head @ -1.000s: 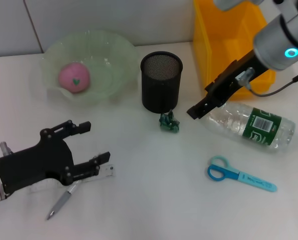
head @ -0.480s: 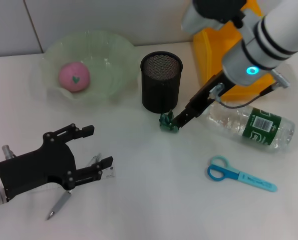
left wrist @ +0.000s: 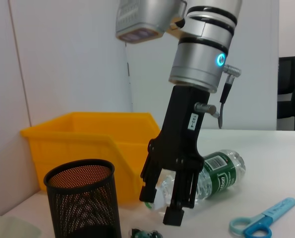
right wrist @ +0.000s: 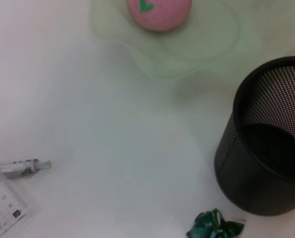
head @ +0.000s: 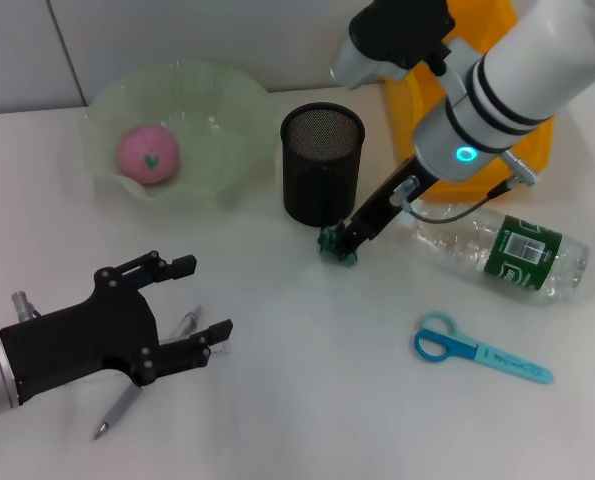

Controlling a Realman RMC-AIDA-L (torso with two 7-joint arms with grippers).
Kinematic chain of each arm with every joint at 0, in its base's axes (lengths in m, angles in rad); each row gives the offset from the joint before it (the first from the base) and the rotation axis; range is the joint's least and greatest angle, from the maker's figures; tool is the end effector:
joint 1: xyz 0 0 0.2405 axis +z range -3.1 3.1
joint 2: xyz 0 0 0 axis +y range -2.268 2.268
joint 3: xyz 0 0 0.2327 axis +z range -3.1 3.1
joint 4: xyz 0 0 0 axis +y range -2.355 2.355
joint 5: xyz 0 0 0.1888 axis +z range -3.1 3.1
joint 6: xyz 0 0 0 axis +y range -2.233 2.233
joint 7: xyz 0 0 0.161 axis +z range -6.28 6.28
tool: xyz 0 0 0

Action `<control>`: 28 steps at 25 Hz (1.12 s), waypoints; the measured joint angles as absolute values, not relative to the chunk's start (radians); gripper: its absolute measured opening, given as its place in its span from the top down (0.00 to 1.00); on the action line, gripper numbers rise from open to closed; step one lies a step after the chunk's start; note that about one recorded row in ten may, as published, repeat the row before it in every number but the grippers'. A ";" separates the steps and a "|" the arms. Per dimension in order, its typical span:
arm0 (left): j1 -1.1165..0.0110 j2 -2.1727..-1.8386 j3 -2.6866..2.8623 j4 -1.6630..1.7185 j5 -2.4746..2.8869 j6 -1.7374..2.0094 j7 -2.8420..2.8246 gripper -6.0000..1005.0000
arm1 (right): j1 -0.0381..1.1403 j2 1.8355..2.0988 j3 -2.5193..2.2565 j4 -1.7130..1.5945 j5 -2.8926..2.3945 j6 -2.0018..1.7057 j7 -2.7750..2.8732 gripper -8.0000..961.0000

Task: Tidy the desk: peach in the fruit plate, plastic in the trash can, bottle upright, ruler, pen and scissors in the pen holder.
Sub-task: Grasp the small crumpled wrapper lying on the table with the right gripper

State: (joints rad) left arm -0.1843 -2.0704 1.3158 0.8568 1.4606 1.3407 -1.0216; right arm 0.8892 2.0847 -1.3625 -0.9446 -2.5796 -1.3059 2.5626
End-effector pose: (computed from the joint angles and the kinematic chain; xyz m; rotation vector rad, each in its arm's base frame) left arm -0.2281 0.2614 -0.0276 -2.6504 -0.1741 -0.6880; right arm 0.1454 0.3773 -0.0435 -2.5996 0.8710 -0.4319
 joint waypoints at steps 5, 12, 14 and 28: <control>-0.185 -2.071 1.316 0.853 1.460 1.341 -1.013 0.20 | 0.898 2.086 -1.375 -0.906 -2.577 -1.267 2.565 0.16; -0.196 -2.072 1.325 0.849 1.460 1.341 -1.003 0.20 | 0.907 2.086 -1.383 -0.841 -2.574 -1.211 2.566 0.17; -0.199 -2.072 1.328 0.848 1.458 1.341 -0.999 0.20 | 0.908 2.087 -1.394 -0.828 -2.566 -1.194 2.567 0.17; -0.224 -2.072 1.354 0.843 1.456 1.330 -0.999 0.20 | 0.912 2.088 -1.416 -0.759 -2.539 -1.111 2.556 0.18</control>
